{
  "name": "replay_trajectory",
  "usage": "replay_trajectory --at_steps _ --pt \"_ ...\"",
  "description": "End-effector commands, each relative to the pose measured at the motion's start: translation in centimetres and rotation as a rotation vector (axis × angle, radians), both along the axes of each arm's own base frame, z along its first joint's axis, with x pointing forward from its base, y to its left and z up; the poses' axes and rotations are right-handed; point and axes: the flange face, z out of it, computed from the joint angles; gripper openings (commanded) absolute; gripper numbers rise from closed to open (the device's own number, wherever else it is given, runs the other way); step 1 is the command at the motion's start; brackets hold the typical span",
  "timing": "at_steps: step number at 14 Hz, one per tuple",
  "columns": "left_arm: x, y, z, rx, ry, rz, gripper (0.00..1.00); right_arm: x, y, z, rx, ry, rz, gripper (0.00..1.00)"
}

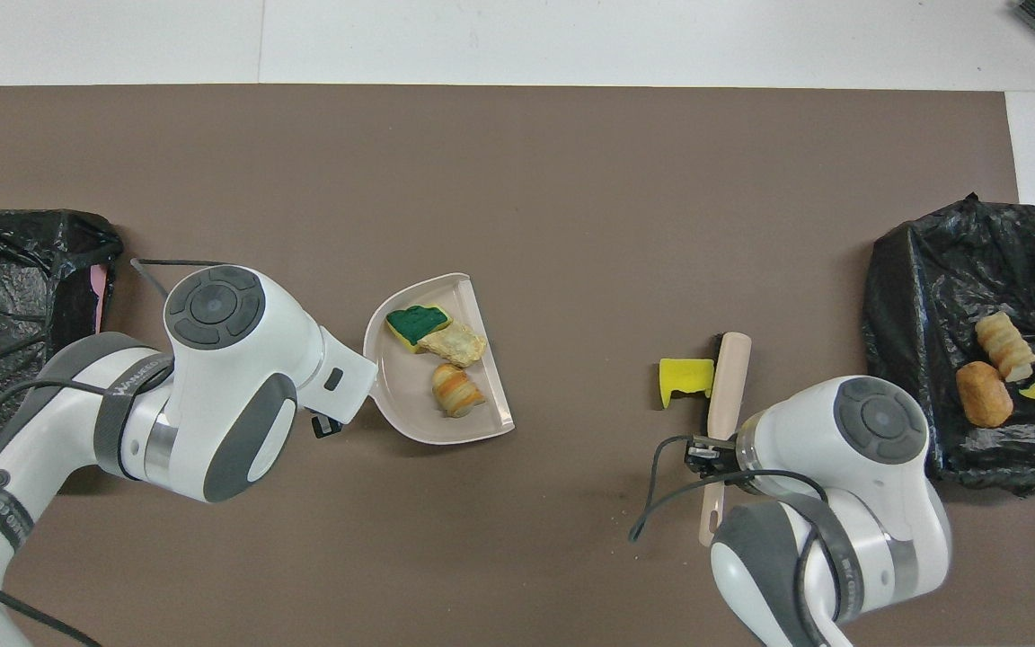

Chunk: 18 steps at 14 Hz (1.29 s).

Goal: Sweep and dump trash in bin

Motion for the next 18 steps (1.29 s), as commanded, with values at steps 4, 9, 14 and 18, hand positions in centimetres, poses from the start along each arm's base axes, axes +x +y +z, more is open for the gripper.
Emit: replay_trajectory --at_steps 4,9,14,18 --pt "-0.5 -0.3 -0.4 -0.008 -0.007 0.025 0.00 3.4 9.1 0.5 0.090 -0.005 -0.055 0.00" --pt "-0.5 -0.3 -0.4 -0.008 -0.009 0.025 0.00 4.3 17.4 -1.0 0.135 -0.033 0.041 0.00" --pt "-0.5 -0.3 -0.4 -0.008 -0.009 0.024 0.00 2.4 22.3 0.0 0.328 -0.027 0.275 0.00" --pt "-0.4 -0.3 -0.3 -0.009 -0.010 0.028 0.00 2.9 19.7 0.0 0.346 0.014 0.361 0.00"
